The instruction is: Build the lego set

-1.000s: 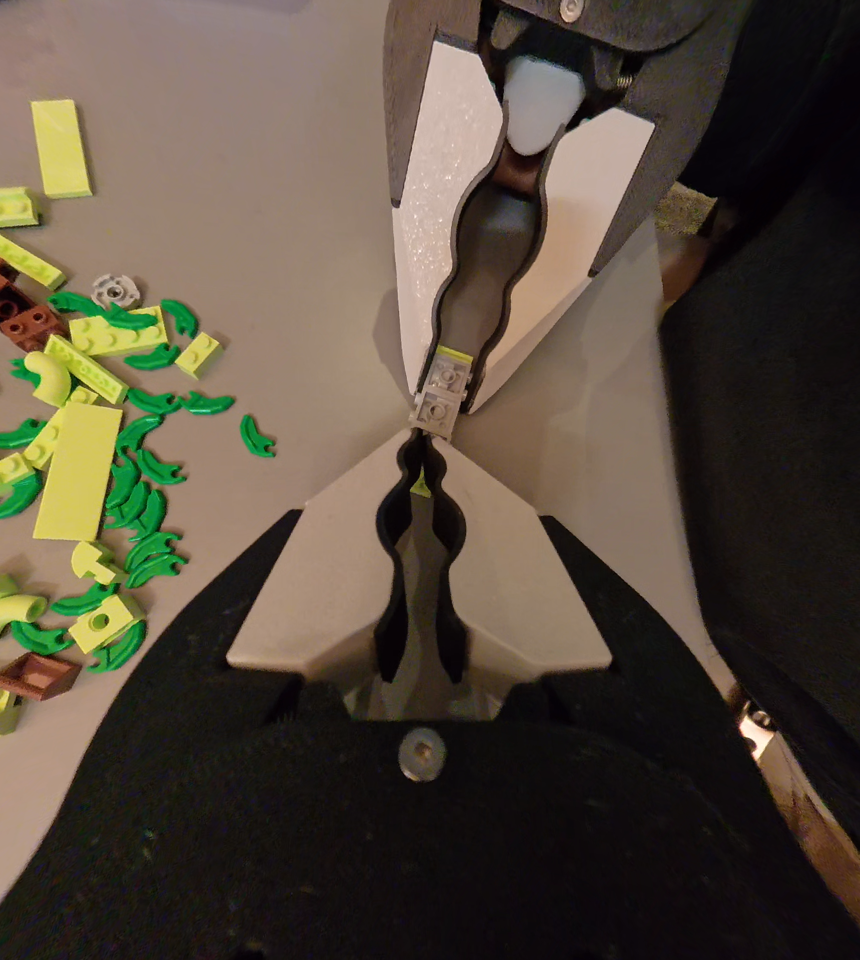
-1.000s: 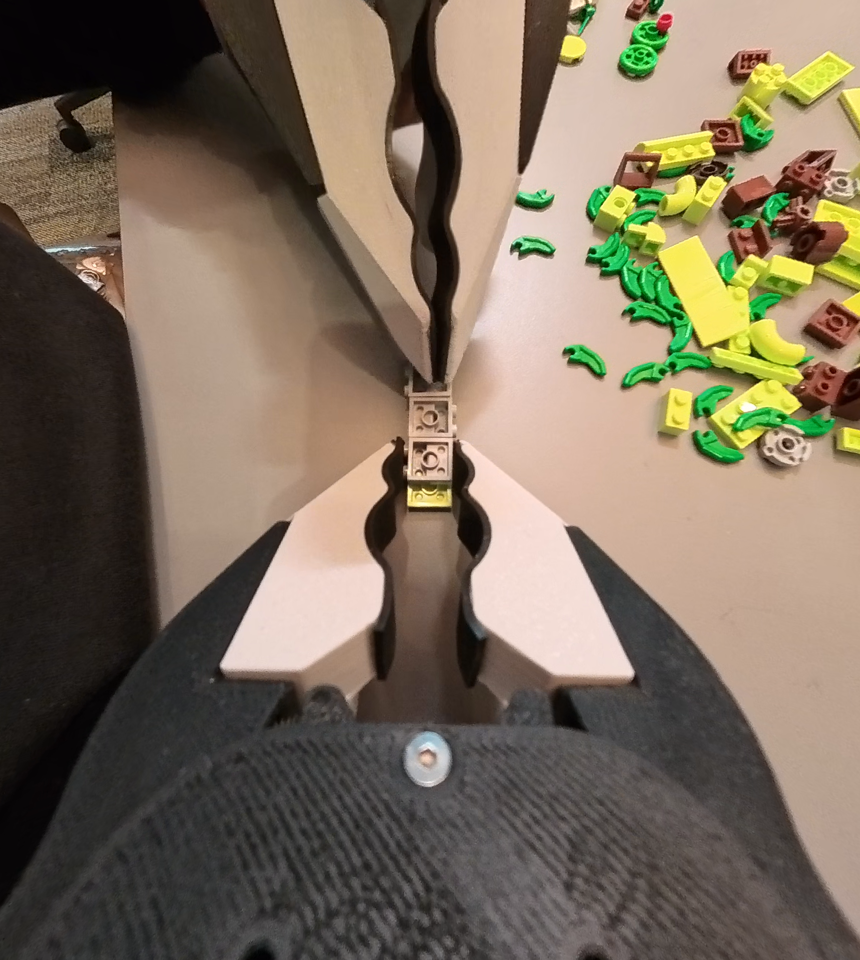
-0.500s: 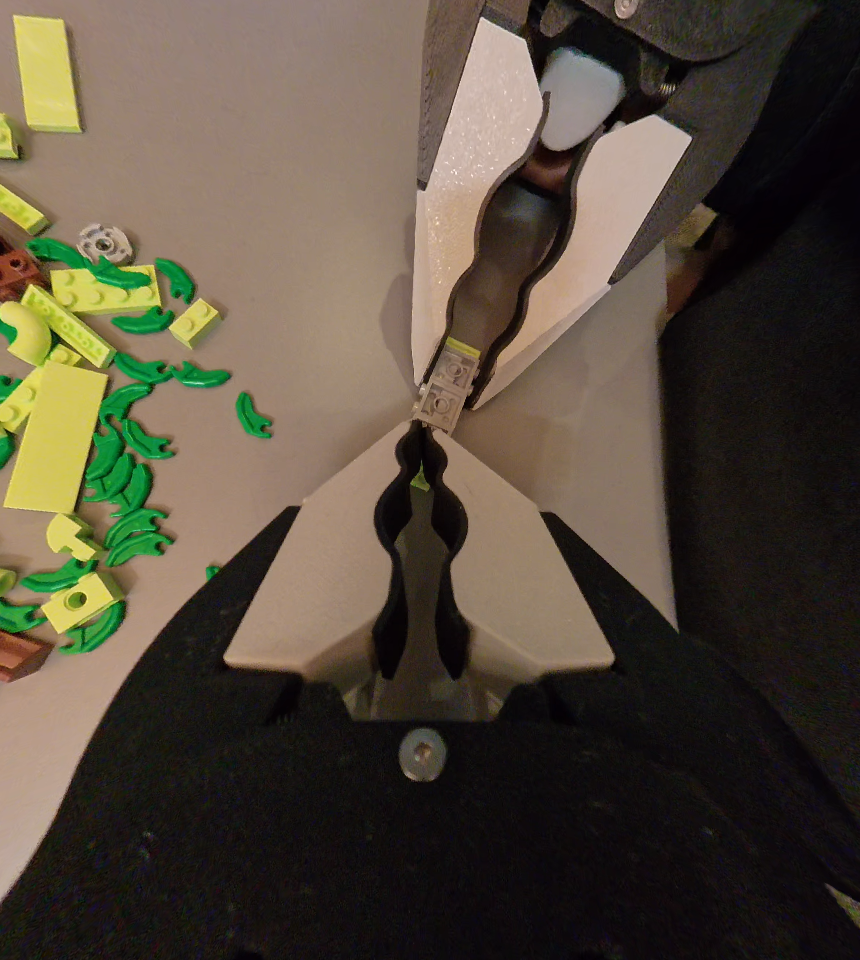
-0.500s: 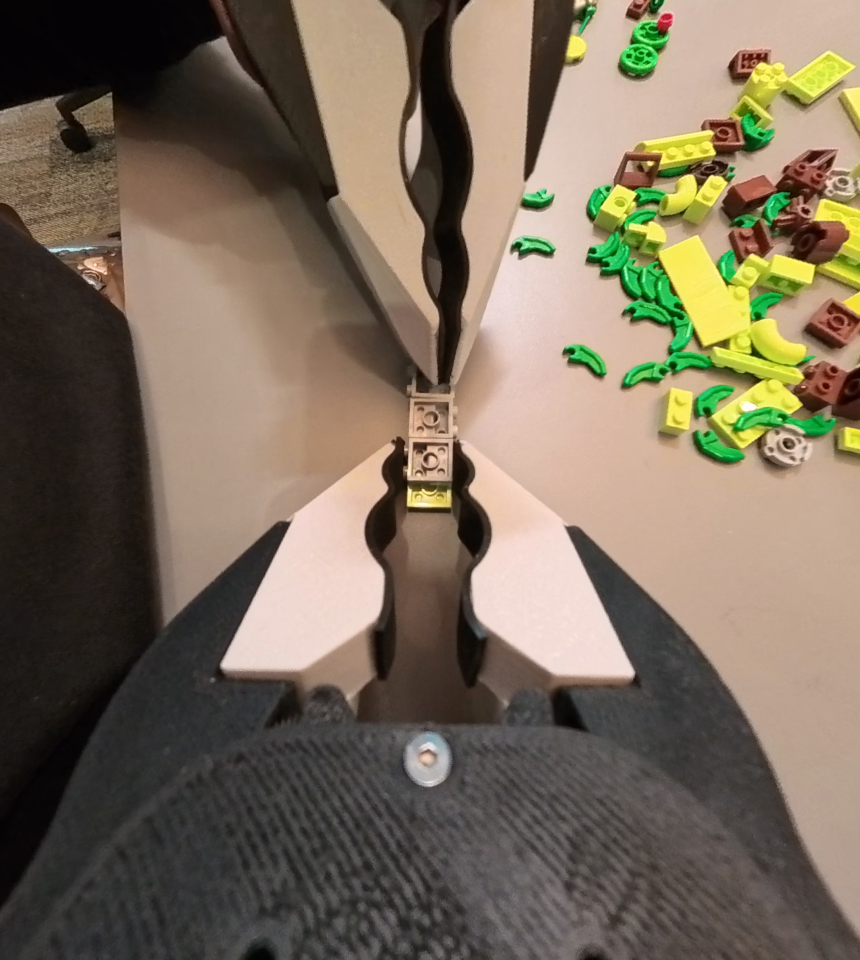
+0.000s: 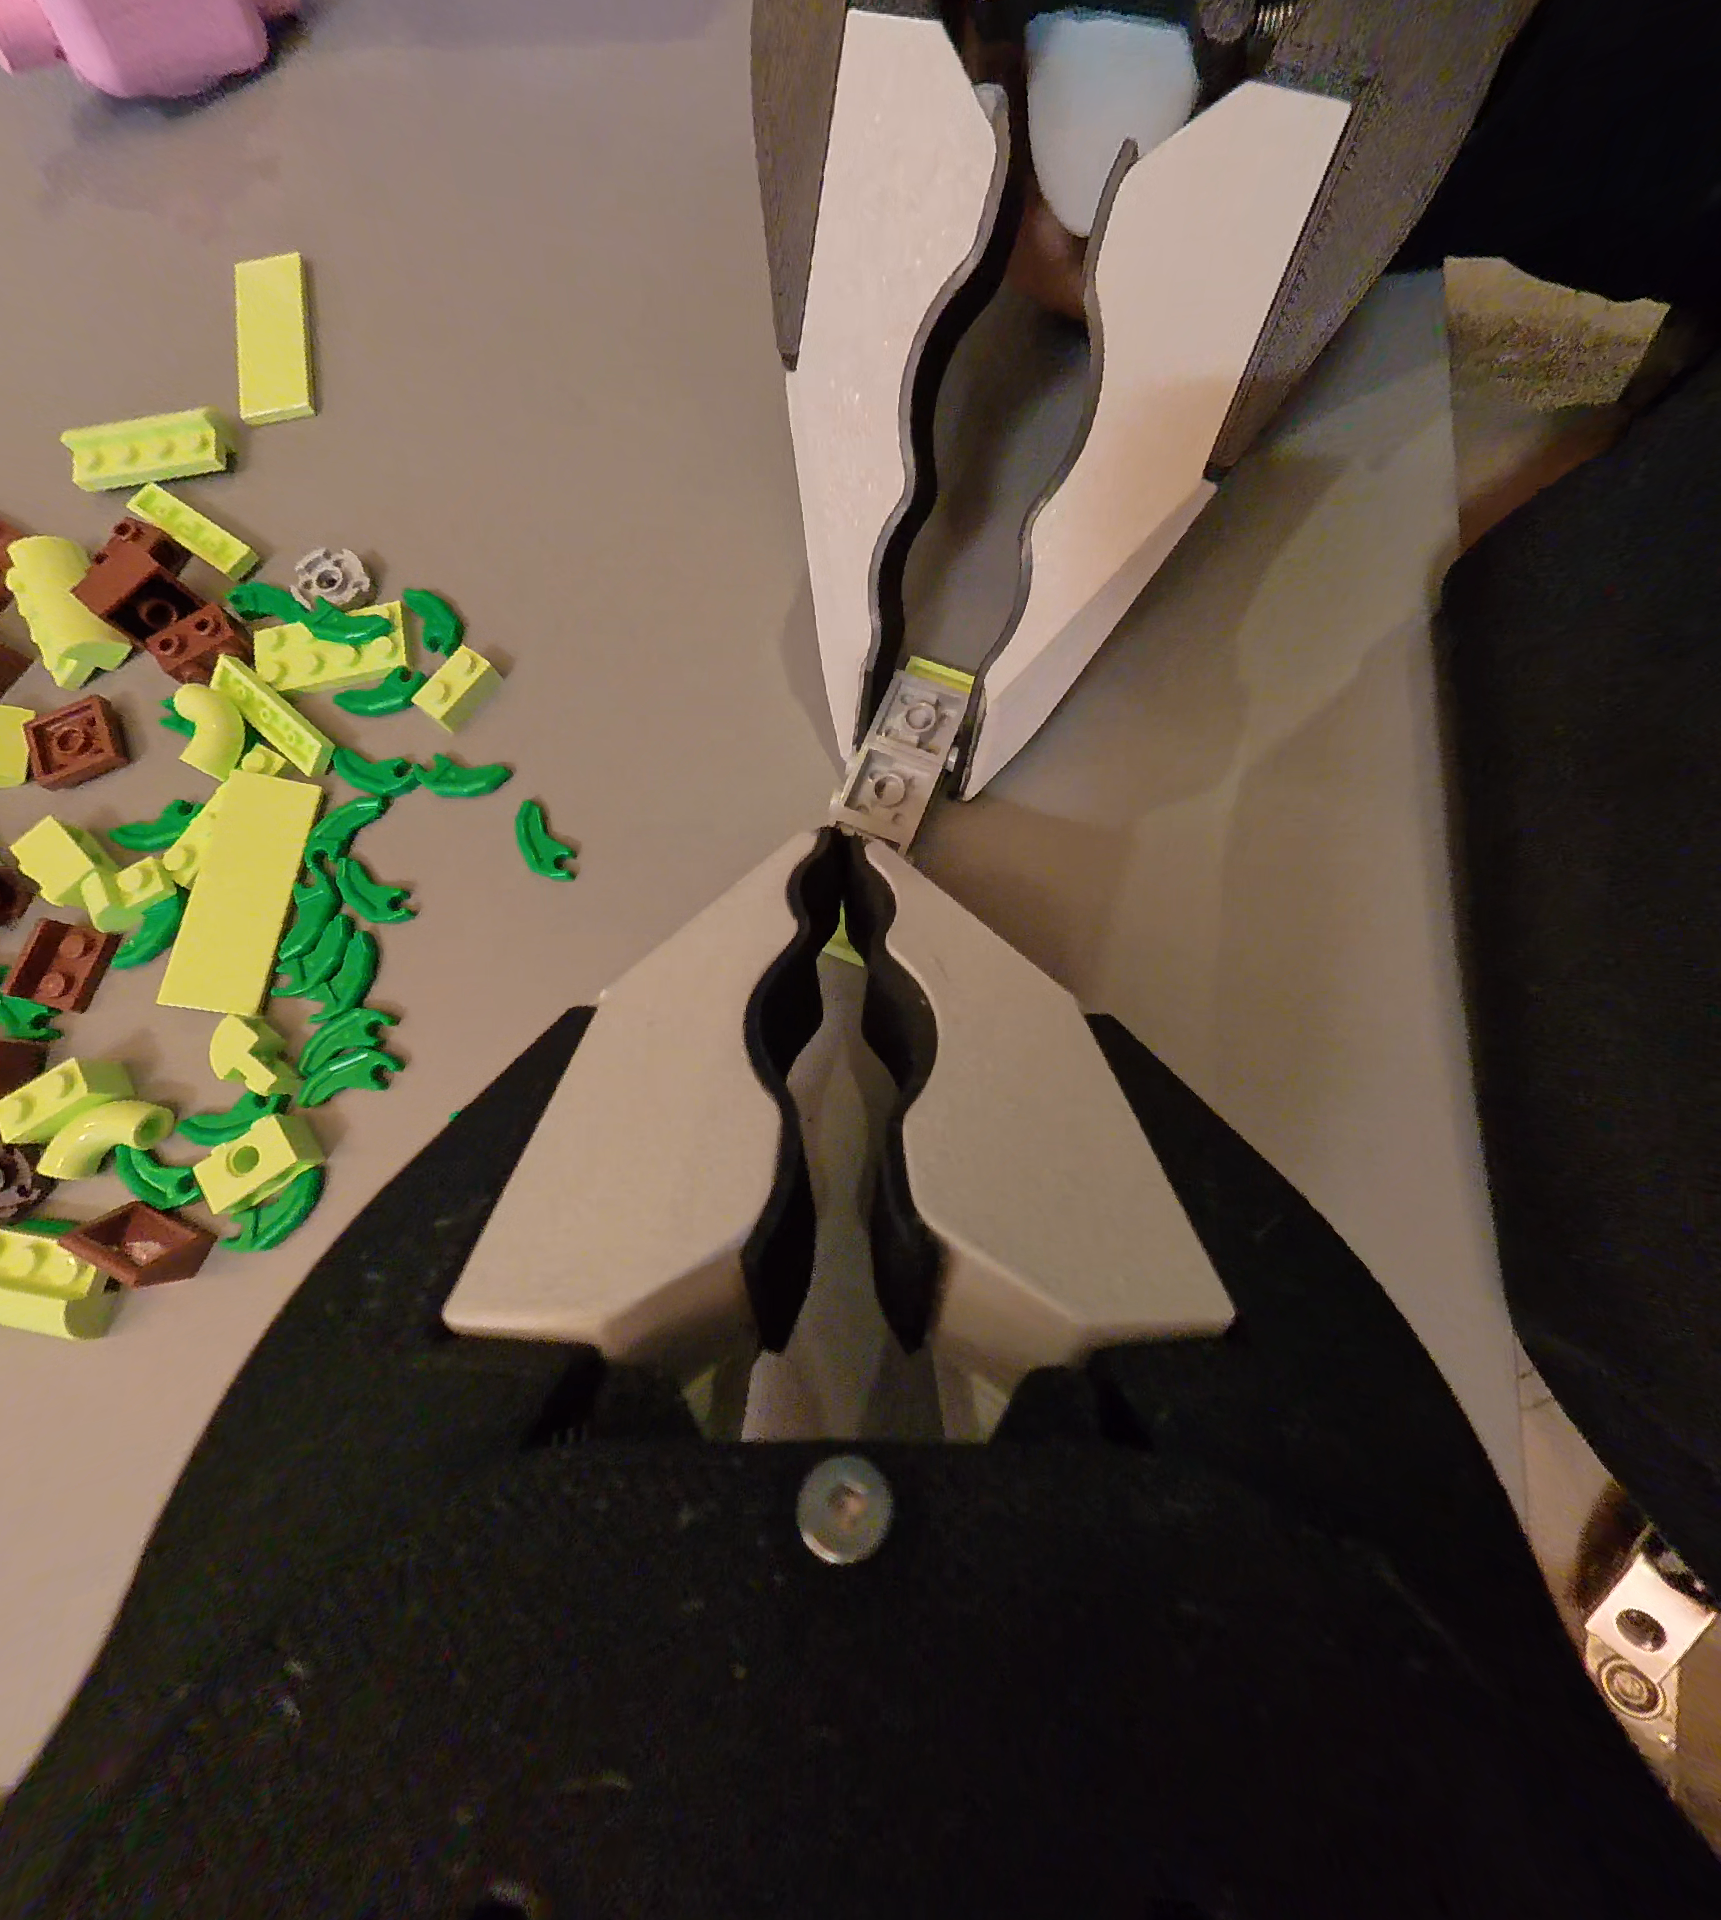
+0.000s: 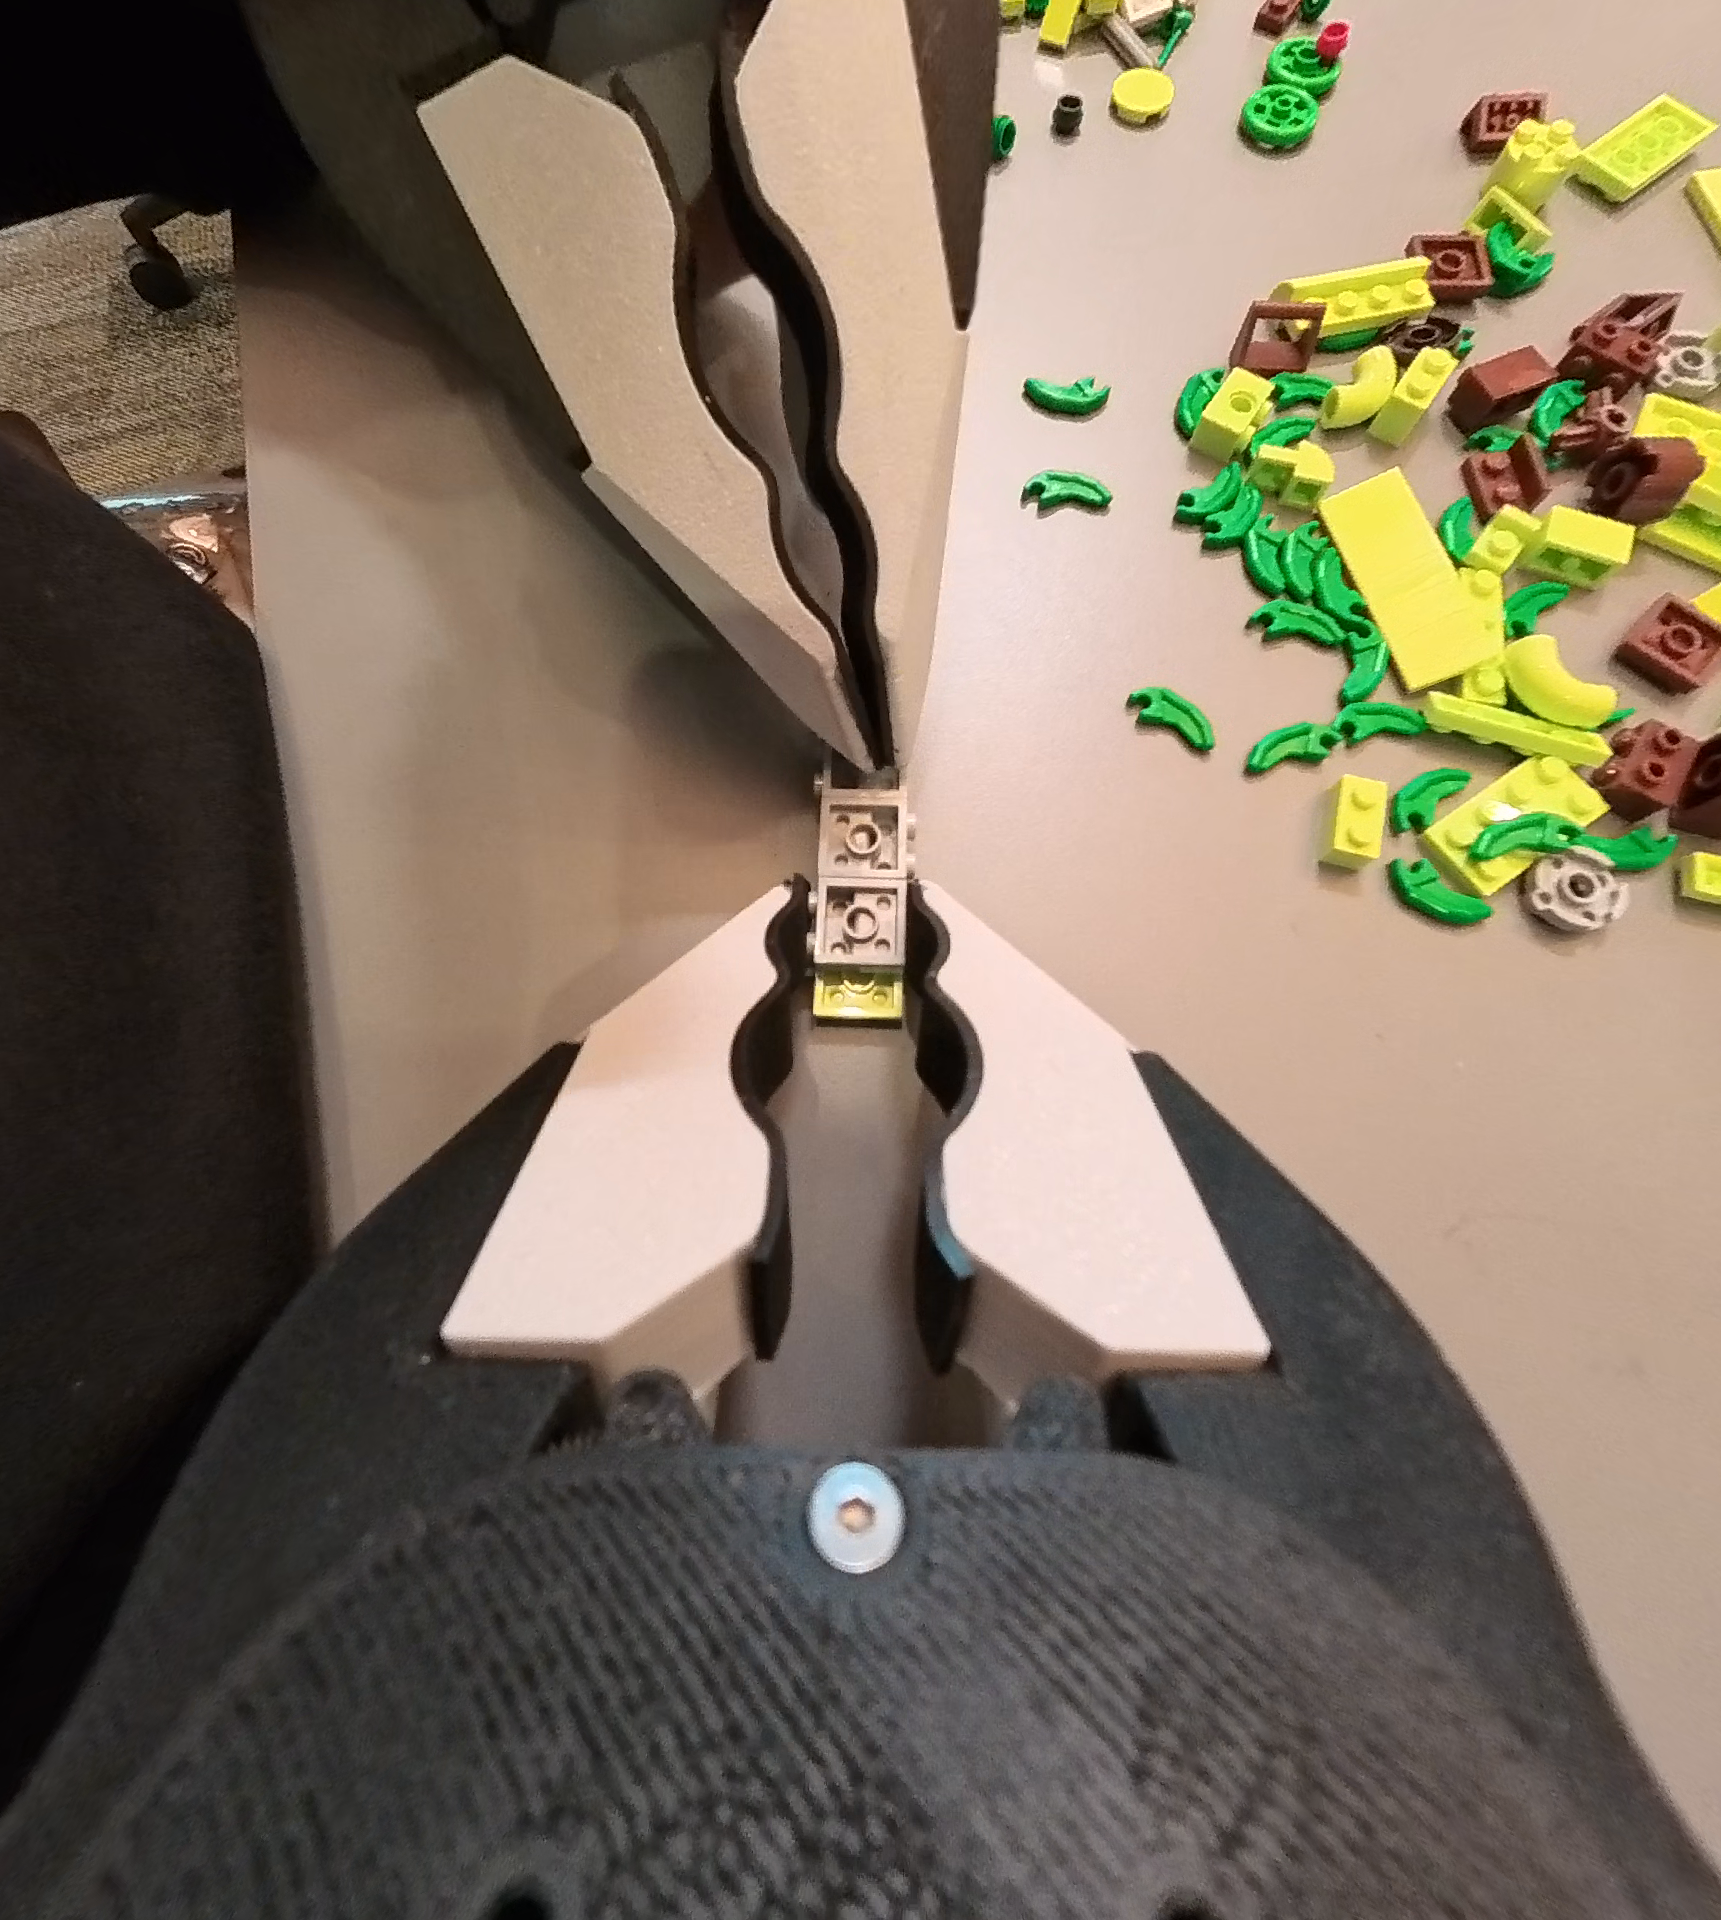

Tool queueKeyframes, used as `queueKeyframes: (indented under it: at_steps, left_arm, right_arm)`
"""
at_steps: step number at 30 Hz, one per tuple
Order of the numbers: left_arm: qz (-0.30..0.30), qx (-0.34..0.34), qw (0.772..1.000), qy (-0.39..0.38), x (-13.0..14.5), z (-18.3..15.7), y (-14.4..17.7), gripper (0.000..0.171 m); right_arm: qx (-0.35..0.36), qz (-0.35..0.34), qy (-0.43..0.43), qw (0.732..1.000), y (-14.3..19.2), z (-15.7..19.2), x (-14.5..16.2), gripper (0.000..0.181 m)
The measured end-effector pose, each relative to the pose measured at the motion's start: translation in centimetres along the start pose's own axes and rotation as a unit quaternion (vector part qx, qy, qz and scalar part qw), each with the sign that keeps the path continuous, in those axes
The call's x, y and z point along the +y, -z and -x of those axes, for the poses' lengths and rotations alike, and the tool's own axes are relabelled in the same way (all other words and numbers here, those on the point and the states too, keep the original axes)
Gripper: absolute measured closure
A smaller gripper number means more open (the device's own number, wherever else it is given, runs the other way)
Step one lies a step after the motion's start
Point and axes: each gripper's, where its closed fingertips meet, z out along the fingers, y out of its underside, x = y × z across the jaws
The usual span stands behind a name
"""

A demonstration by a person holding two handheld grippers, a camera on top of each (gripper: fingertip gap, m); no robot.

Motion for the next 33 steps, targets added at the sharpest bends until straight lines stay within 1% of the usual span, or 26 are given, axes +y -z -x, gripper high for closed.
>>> queueKeyframes:
  at_steps: [3,8,14,17,18,19,21,24,28,31,33]
  left_arm:
    - [-0.007,-0.007,1.0,-0.001,0.0,0.0,0.0,0.166]
    - [-0.008,0.001,1.0,0.015,-0.1,0.0,0.0,0.167]
    - [-0.011,-0.011,1.0,0.008,-0.3,0.1,0.0,0.169]
    - [-0.014,-0.009,1.0,0.011,-0.3,0.1,0.2,0.169]
    - [-0.02,-0.004,1.0,0.016,-0.4,0.1,0.4,0.163]
    - [-0.03,0.006,0.999,0.022,-0.6,0.0,0.6,0.153]
    - [-0.057,0.023,0.997,0.039,-1.2,-0.1,1.2,0.152]
    - [-0.074,0.043,0.995,0.05,-1.5,-0.2,1.5,0.152]
    - [-0.055,0.033,0.997,0.04,-1.3,-0.3,0.9,0.156]
    - [-0.025,0.028,0.998,0.043,-0.7,-0.2,0.3,0.156]
    - [-0.019,0.031,0.998,0.044,-0.5,-0.3,0.1,0.155]
  right_arm:
    - [0.001,0.0,0.001,1.0,0.0,0.0,0.0,0.165]
    - [0.003,0.0,0.003,1.0,0.0,0.0,0.0,0.165]
    - [0.005,0.0,0.002,1.0,0.0,-0.1,0.0,0.165]
    - [0.008,-0.002,0.002,1.0,0.0,-0.1,0.0,0.158]
    - [0.009,-0.004,0.002,1.0,0.1,-0.2,-0.1,0.157]
    - [0.01,-0.008,0.002,1.0,0.2,-0.2,-0.2,0.156]
    - [0.01,-0.017,0.001,1.0,0.4,-0.2,-0.4,0.156]
    - [0.01,-0.033,-0.002,0.999,0.7,-0.3,-0.8,0.162]
    - [0.01,-0.05,-0.003,0.999,1.1,-0.3,-1.1,0.181]
    - [0.01,-0.043,-0.004,0.999,1.0,-0.3,-1.0,0.181]
    - [0.012,-0.033,-0.003,0.999,0.7,-0.3,-0.8,0.181]
